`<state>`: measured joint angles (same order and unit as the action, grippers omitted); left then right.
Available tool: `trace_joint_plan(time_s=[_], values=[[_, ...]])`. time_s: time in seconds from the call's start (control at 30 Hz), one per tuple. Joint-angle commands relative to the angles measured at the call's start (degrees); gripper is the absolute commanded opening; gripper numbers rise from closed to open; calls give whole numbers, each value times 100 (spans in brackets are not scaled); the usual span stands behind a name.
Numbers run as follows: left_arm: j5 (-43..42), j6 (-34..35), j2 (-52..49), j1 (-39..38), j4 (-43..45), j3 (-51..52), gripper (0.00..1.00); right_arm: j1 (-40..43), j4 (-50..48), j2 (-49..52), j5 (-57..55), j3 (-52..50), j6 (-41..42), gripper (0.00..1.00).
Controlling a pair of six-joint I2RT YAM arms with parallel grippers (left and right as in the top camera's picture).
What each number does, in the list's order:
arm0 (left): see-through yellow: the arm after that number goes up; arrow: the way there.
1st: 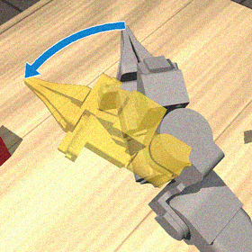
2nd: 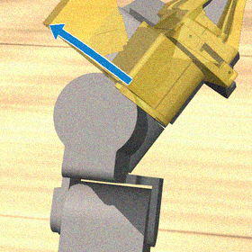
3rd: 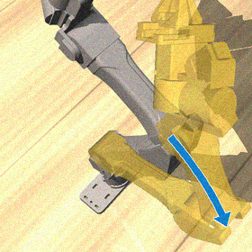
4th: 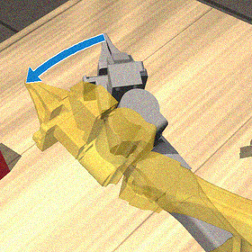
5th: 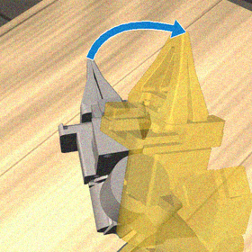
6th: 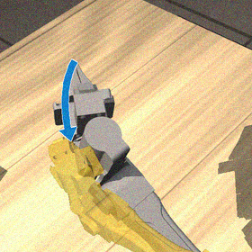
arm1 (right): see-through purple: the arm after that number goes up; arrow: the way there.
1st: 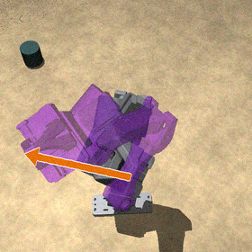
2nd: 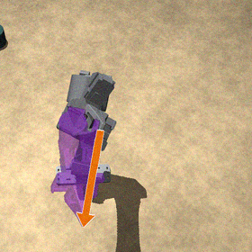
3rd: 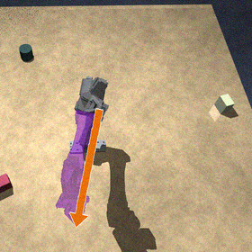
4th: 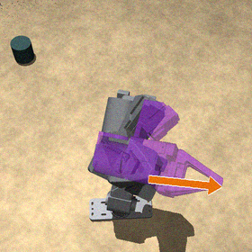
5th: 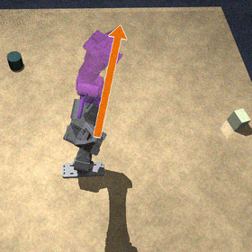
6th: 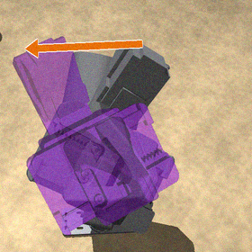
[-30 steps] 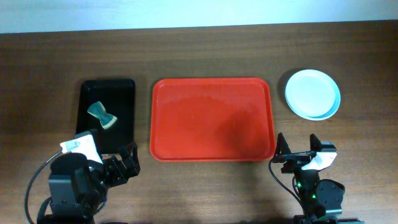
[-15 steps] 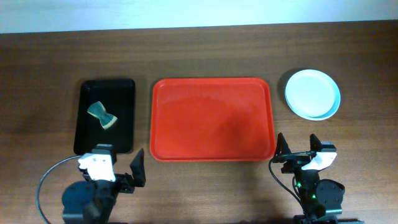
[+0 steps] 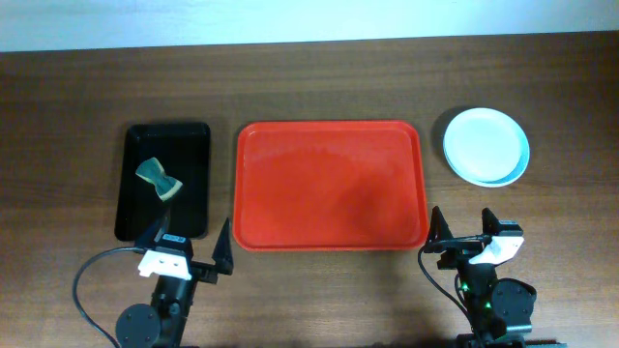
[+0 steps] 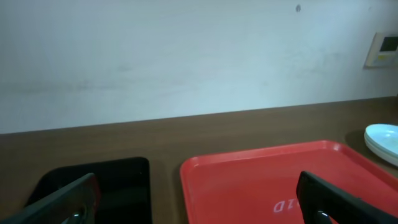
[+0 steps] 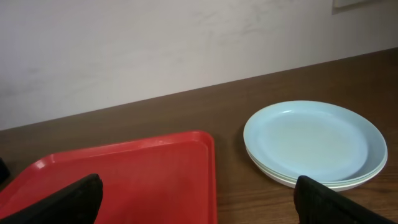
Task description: Clean dirty plates on tray and stack at the side
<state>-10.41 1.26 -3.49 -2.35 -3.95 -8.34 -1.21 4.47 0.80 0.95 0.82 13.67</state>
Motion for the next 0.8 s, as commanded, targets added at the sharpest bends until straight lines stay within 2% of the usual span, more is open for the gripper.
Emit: trace_joint_plan(time_s=[0.0,0.33,0.53,0.6,0.77], values=[[-101,-149,286,-11,50,275,99,-33,7,-59,-72,-50,-11,99],[-184,-354,321,212,107,402,99,-33,7,-59,-72,-50,-11,99],[-184,-415,321,262,778,789,99,-33,7,-59,-72,-50,-11,99],[-181,-415,321,262,765,787,99,-33,7,-59,-72,-50,-11,98],[223,-420,321,264,621,787,99,-33,7,-59,-72,-50,-11,99]])
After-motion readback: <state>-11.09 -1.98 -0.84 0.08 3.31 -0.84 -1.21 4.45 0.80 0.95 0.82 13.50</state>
